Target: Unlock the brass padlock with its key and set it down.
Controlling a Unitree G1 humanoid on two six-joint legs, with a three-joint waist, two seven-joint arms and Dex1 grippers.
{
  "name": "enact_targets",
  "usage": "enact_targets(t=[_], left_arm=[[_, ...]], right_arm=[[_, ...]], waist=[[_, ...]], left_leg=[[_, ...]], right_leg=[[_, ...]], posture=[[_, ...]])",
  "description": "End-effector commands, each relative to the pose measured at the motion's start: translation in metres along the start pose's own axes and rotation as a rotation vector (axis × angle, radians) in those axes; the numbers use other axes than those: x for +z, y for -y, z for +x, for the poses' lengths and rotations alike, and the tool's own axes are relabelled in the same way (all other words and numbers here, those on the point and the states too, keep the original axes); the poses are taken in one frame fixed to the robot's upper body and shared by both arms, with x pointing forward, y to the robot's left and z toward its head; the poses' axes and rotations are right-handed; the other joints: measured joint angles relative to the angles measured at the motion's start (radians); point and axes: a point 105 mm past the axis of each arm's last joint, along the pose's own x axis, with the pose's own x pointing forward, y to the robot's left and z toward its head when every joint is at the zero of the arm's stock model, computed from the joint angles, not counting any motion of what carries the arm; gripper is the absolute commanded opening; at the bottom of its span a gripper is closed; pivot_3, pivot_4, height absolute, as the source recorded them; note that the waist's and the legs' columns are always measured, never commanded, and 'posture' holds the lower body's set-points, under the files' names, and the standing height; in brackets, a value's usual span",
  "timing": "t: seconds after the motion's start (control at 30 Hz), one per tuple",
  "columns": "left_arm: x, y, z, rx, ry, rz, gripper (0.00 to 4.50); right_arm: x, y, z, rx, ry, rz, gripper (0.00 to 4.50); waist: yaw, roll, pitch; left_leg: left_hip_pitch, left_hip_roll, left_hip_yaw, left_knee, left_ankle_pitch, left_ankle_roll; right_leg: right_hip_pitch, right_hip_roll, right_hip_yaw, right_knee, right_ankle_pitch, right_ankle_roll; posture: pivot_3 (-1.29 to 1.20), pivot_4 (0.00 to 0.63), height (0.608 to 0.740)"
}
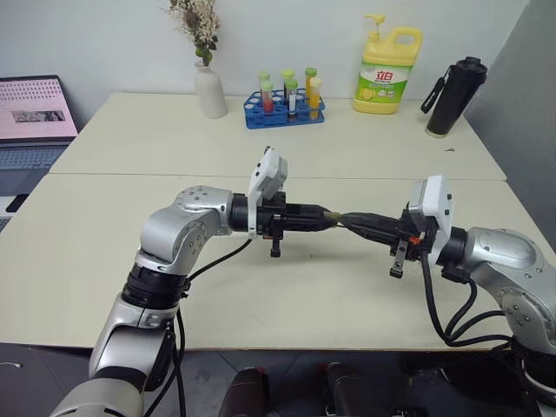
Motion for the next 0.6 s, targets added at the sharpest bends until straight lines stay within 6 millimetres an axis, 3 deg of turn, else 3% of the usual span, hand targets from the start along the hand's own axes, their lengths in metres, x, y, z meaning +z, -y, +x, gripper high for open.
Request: enact_targets(t=[0.03, 0.6], left_arm=[[0.013, 0.008, -0.002, -0.022, 0.027, 0.05, 0.16], [0.015, 0.019, -0.007, -0.09, 0.029, 0.006, 0.16]], right_arm=[[0.007, 0.002, -0.003, 0.007, 0.018, -0.049, 0.0], [-0.008, -0.005, -0.001, 0.141, -0.05, -0.089, 0.0]], waist=[[0.0, 0.0, 0.0], [-0.001, 0.0, 0.0]], left_leg=[[0.0, 0.0, 0.0, 0.0, 0.0, 0.0], [0.0, 0.0, 0.0, 0.0, 0.0, 0.0]], right_leg=[[0.0, 0.0, 0.0, 0.0, 0.0, 0.0], [0.0, 0.0, 0.0, 0.0, 0.0, 0.0]], posture=[[0.0, 0.15, 0.74], [0.0, 0.15, 0.74]])
